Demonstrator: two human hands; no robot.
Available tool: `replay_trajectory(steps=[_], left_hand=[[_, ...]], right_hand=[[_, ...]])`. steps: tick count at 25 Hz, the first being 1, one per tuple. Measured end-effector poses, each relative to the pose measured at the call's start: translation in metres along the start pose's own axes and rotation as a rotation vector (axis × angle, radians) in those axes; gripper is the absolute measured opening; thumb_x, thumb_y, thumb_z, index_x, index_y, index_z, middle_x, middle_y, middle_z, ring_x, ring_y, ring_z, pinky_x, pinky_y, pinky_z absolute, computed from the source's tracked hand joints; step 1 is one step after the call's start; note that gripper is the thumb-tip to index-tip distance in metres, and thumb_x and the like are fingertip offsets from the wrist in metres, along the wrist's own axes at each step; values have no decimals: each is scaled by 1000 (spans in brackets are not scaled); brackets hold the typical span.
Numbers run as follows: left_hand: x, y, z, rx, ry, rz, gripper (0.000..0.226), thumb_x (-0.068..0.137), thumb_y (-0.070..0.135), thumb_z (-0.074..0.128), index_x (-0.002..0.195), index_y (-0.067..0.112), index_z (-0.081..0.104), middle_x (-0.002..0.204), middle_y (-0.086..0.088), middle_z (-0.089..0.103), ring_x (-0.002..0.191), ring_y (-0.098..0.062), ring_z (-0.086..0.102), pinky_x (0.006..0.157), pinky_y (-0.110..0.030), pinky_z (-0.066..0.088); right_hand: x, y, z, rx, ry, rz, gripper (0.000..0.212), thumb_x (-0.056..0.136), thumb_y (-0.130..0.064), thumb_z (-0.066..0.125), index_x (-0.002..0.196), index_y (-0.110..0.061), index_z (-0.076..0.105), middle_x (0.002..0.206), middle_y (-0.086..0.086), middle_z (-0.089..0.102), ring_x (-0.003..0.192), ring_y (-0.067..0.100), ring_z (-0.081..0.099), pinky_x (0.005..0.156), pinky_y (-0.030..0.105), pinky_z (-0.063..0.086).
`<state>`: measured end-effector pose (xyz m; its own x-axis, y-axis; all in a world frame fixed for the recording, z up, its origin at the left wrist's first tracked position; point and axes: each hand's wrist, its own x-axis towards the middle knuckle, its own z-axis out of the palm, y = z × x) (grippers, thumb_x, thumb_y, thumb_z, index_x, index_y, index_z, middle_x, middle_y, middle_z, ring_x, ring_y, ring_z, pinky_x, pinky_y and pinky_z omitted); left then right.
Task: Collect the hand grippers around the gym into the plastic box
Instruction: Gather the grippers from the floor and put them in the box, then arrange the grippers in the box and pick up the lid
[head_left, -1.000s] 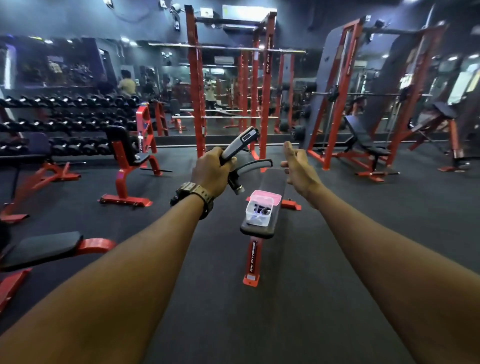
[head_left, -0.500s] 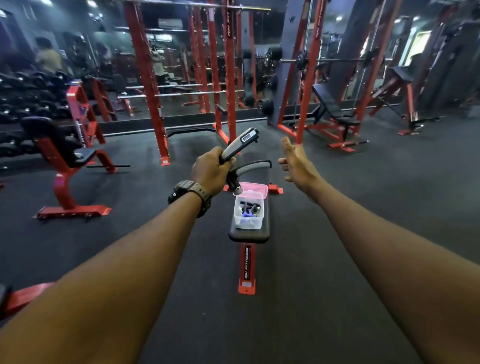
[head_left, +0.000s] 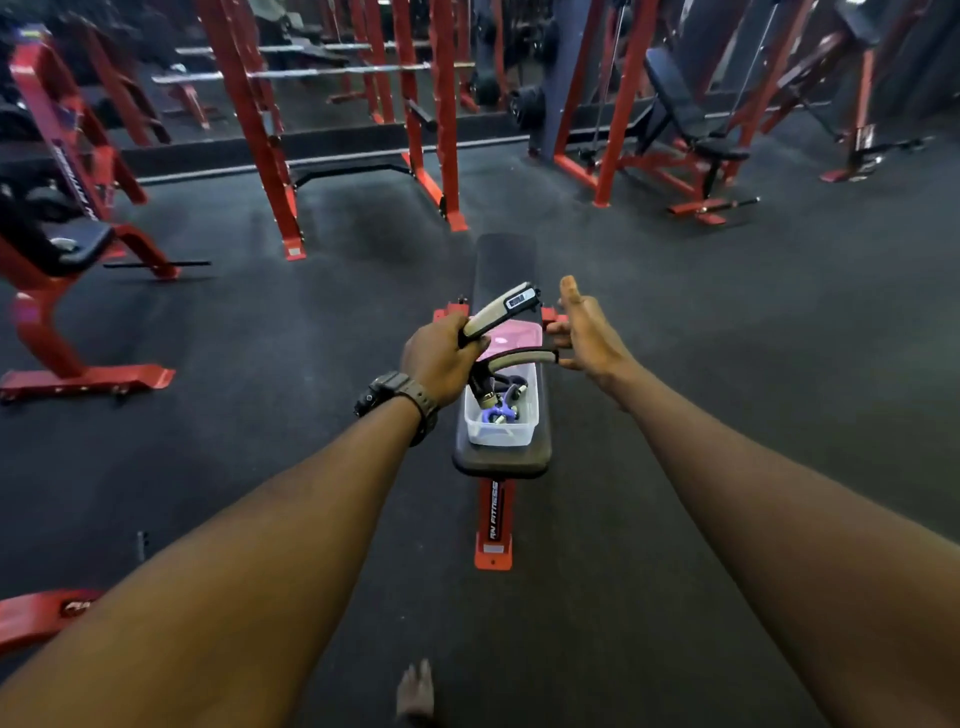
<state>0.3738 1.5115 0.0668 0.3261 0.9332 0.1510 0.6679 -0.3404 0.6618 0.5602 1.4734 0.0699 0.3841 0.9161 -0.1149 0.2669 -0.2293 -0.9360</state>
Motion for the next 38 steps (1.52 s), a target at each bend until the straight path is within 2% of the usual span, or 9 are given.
replay_trajectory(steps=[7, 10, 15, 17, 21, 24, 31, 34, 38], left_hand=[[100, -95, 65, -101, -219, -100, 17, 93, 30, 62, 81, 23, 52, 89, -8, 68, 90, -34, 63, 67, -33, 38], [136, -122, 80, -88, -276, -109, 8, 94, 27, 60, 93, 19, 60, 100, -13, 71, 96, -35, 63, 67, -31, 35], [208, -152, 114, -57, -346, -114, 21, 94, 27, 62, 109, 13, 65, 105, -12, 71, 99, -34, 63, 71, -30, 36], [234, -159, 133, -42, -387, -124, 20, 94, 26, 61, 110, 14, 65, 105, -11, 70, 98, -31, 63, 69, -27, 33], [272, -172, 183, 36, -484, -145, 16, 93, 24, 62, 105, 14, 67, 103, -12, 65, 97, -33, 61, 70, -31, 36], [296, -185, 225, 85, -508, -166, 14, 93, 24, 62, 98, 13, 69, 100, -13, 63, 95, -33, 60, 76, -37, 43], [335, -224, 277, 110, -583, -215, 22, 93, 23, 60, 112, 24, 71, 104, -7, 73, 94, -32, 66, 73, -33, 47], [360, -238, 289, 109, -599, -186, 20, 93, 23, 60, 110, 24, 70, 105, -7, 73, 95, -34, 66, 72, -32, 46], [415, -239, 304, 150, -616, -170, 23, 94, 26, 58, 113, 23, 69, 106, -12, 73, 101, -38, 65, 76, -37, 49]], right_hand=[[100, 54, 51, -97, 11, 226, 92, 58, -94, 22, 116, -28, 49, 98, -7, 61, 106, 22, 58, 102, 55, 45], [136, 66, 63, -107, 10, 306, 97, 58, -96, 21, 119, -26, 48, 105, -3, 62, 109, 22, 57, 103, 55, 44], [208, 91, 73, -59, -2, 387, 96, 57, -96, 22, 117, -25, 49, 110, 0, 61, 98, 15, 58, 100, 54, 47], [238, 106, 71, -49, -23, 419, 97, 60, -95, 22, 123, -25, 47, 118, 3, 61, 106, 18, 59, 101, 53, 46], [290, 153, 66, -33, -76, 492, 76, 79, -86, 22, 116, -25, 50, 113, 1, 63, 108, 24, 61, 97, 51, 49], [325, 196, 64, -26, -132, 588, 72, 75, -89, 22, 101, -30, 53, 105, 0, 64, 104, 24, 62, 97, 52, 49], [375, 237, 79, 4, -195, 702, 60, 78, -87, 24, 98, -38, 52, 102, -8, 61, 106, 20, 60, 101, 52, 46], [392, 243, 89, 33, -169, 743, 67, 81, -84, 26, 117, -34, 51, 115, -2, 62, 108, 19, 60, 104, 50, 45], [423, 247, 101, 48, -146, 761, 89, 55, -102, 25, 110, -38, 56, 124, 2, 62, 114, 23, 59, 104, 52, 44]])
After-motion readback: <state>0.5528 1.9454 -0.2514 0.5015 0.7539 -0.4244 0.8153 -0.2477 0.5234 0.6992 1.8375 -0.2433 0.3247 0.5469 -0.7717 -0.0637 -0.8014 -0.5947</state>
